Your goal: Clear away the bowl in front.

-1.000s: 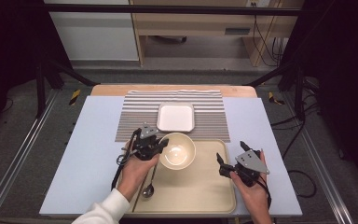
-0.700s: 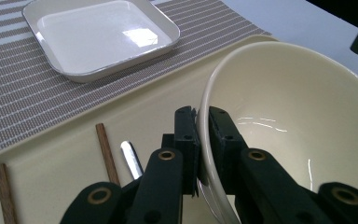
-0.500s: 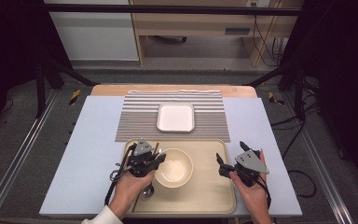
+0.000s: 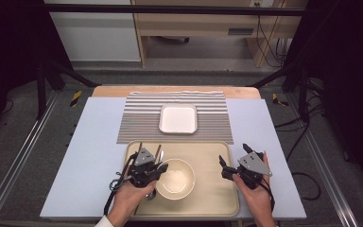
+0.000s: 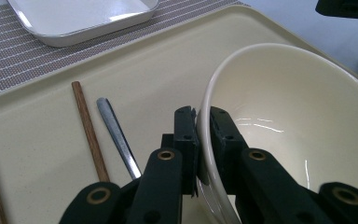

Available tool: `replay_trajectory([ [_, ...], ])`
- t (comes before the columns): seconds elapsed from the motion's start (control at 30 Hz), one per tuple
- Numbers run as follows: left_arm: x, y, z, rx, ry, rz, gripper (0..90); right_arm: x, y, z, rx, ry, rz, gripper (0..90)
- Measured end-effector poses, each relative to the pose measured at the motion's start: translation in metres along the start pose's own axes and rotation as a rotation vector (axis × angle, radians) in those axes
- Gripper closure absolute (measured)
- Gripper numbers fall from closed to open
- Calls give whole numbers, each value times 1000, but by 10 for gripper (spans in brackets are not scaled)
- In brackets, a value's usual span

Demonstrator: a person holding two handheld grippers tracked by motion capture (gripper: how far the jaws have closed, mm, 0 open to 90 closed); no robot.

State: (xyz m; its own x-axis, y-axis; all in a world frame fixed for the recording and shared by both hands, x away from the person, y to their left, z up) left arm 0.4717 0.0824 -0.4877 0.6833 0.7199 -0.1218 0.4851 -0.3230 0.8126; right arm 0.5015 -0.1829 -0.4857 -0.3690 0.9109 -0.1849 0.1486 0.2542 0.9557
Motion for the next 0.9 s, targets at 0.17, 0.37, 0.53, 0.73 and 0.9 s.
replay_trajectory([
  [0.17, 0, -1, 1, 7, -1, -4, 821, 0, 0, 0, -1, 2, -2, 80],
  [0.37, -2, -3, 3, 19, -9, -10, 818, 0, 0, 0, 0, 2, -2, 80],
  [0.53, -3, -4, 4, 23, -14, -9, 817, 0, 0, 0, 1, 2, -2, 80],
  [0.73, -2, -5, 5, 25, -19, -22, 818, 1, 0, 0, 2, 4, -4, 80],
  [0.9, -2, -7, 6, 41, -39, -32, 819, 1, 0, 0, 3, 4, -4, 80],
])
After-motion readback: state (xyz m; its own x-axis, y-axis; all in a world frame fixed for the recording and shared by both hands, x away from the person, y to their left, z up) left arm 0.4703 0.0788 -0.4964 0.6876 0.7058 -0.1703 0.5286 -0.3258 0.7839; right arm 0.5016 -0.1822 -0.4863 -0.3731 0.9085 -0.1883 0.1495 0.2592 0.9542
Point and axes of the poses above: each handheld gripper's, and its own axes: z roughly forward along the jaws, y roughly out of its top, x roughly to its left, the point moved 8 cm from there along z, roughly forward along the jaws, and after that the axes turned 2 degrees about -x, right-handed, at the moved point
